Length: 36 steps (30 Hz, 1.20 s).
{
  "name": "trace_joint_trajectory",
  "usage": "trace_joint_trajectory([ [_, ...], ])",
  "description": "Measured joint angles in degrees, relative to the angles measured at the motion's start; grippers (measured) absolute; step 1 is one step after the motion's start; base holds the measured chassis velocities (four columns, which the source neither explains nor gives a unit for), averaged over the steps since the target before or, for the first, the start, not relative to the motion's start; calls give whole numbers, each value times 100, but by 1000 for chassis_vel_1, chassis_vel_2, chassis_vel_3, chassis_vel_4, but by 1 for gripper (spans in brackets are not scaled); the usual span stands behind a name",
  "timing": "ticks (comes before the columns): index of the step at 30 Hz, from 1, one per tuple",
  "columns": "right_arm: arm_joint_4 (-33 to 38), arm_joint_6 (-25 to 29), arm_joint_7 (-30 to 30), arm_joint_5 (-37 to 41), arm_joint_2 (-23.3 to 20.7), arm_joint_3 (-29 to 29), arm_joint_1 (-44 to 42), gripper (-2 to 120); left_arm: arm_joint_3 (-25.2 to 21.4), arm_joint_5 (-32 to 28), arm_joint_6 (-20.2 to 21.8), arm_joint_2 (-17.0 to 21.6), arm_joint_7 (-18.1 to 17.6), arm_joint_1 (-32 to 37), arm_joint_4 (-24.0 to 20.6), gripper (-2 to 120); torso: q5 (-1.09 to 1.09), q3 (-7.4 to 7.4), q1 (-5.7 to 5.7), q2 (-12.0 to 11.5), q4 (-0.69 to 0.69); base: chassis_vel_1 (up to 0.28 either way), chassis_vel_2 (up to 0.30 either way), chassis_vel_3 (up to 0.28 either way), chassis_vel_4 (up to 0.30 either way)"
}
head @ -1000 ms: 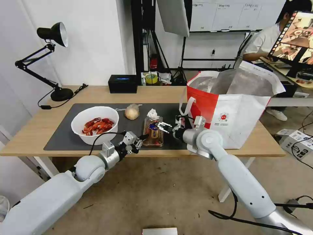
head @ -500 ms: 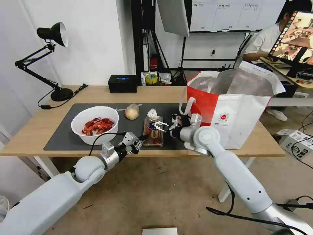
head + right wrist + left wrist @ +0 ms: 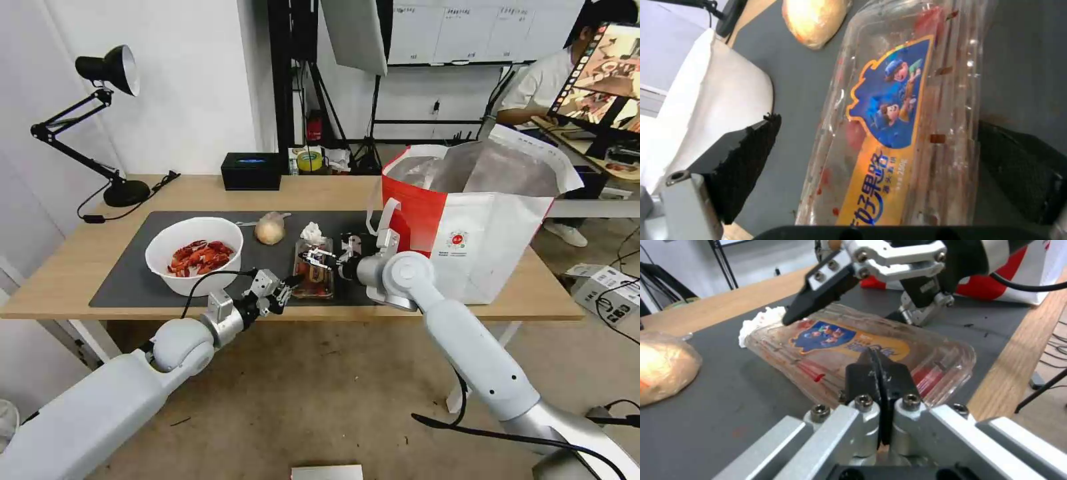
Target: Pick up the trash from the table and place it into the takeout bag.
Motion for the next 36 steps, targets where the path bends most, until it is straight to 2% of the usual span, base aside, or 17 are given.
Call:
trace_joint_trajectory([
  [18,-181,-3,-32,-9,113,-152,72,97,16,-10,-22,3,-19,19,-36,0,0,-2,-1,1,-1,0,0,0,0],
  [21,-204,-2,-29,-11,113,-158,85,92,16,-9,-25,2,-22,25,-55,0,0,-2,-1,1,-2,0,0,0,0],
  [24,-216,3,-18,-18,107,-160,81,75,9,-9,-29,2,-28,32,-73,0,0,0,0,0,-2,0,0,0,0],
  [31,-189,16,-8,-35,87,-147,9,55,-27,-8,-50,14,-30,76,-84,0,0,0,0,0,-2,0,0,0,0],
  [32,-182,19,-8,-35,82,-140,-11,47,-42,-5,-58,15,-30,95,-88,0,0,0,0,-1,-1,0,0,0,0],
  [33,-182,19,-8,-35,82,-140,-11,47,-42,-5,-58,15,-30,95,-88,0,0,0,0,-1,-1,0,0,0,0],
  [36,-166,24,-16,-31,70,-141,-43,33,-98,-1,-79,39,-30,157,-119,0,1,0,0,-1,2,0,0,0,0],
])
